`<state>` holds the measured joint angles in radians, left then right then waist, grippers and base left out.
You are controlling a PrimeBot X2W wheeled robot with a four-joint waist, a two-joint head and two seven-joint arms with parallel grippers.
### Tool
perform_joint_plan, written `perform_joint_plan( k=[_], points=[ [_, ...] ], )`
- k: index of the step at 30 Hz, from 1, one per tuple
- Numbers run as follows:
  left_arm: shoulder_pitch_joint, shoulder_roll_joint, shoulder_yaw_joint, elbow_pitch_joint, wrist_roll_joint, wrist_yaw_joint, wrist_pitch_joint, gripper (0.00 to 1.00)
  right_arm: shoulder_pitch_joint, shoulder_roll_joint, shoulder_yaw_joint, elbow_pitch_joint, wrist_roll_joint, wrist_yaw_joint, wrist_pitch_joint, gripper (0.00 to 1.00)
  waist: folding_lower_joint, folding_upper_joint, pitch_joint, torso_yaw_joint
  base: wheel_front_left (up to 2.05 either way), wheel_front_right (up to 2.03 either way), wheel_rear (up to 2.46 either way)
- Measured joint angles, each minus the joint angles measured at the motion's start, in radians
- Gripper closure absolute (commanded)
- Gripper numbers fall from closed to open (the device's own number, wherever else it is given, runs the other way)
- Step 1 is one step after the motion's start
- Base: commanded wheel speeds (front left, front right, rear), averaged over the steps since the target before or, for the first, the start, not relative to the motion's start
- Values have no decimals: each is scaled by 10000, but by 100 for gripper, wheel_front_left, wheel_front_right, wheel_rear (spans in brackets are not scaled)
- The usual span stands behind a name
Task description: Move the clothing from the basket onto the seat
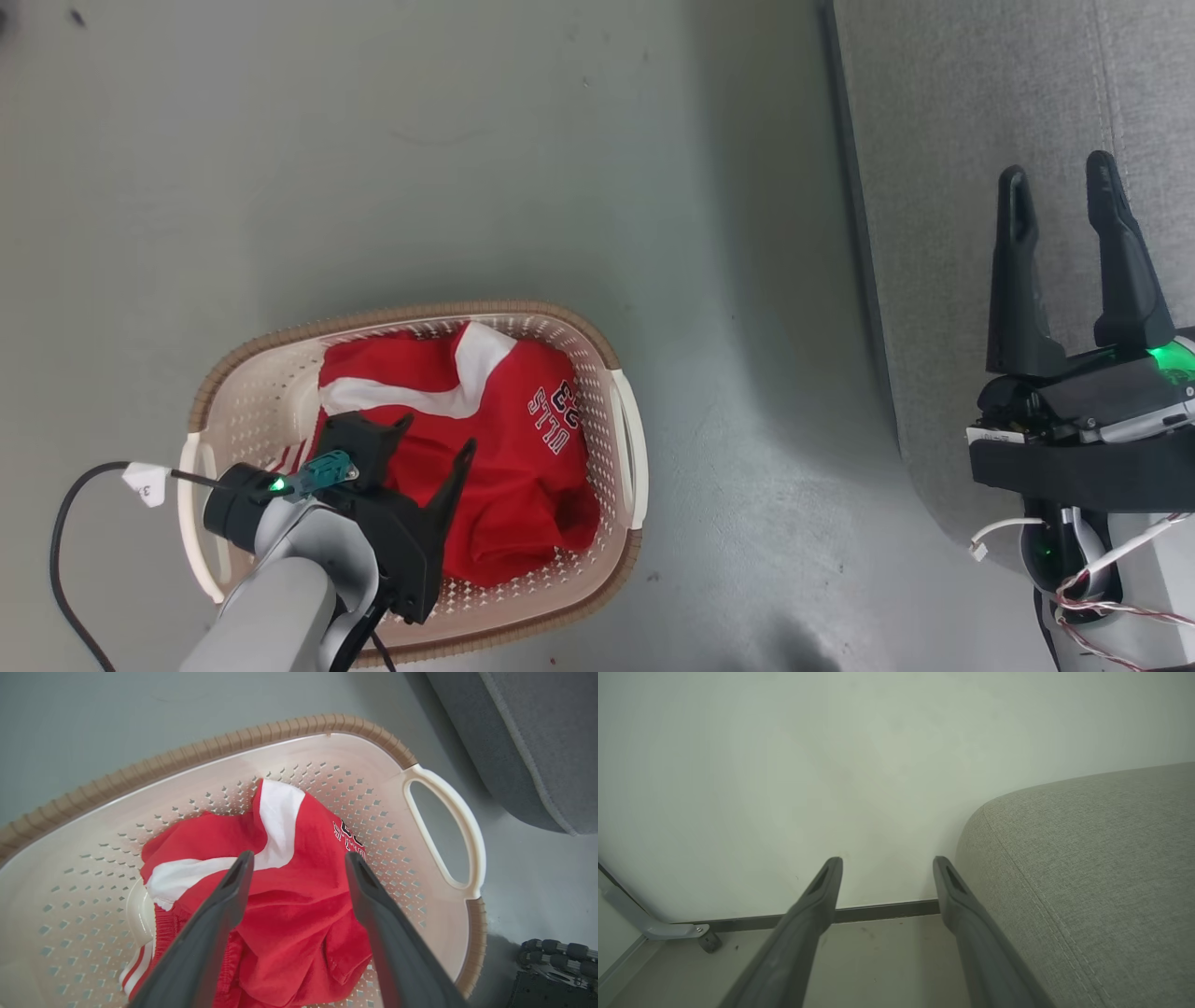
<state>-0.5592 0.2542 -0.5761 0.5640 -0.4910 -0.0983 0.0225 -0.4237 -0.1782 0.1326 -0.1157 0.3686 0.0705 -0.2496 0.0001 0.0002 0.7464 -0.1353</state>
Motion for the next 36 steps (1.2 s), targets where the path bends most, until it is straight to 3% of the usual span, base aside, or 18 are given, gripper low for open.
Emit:
perform_joint_plan(
  k=[22, 36],
  points=[
    [-1717, 88, -1081, 2550, 723, -251, 915, 0, -703, 282, 339, -146, -100, 90, -71, 0, 0, 0, 1429, -616, 0, 0, 0],
    [-2959, -209, -1386, 4075, 1145, -144, 1657, 0, -702, 343, 464, -228, -458, 88, -71, 0, 0, -1, 2335, -875, 0, 0, 0]
  ],
)
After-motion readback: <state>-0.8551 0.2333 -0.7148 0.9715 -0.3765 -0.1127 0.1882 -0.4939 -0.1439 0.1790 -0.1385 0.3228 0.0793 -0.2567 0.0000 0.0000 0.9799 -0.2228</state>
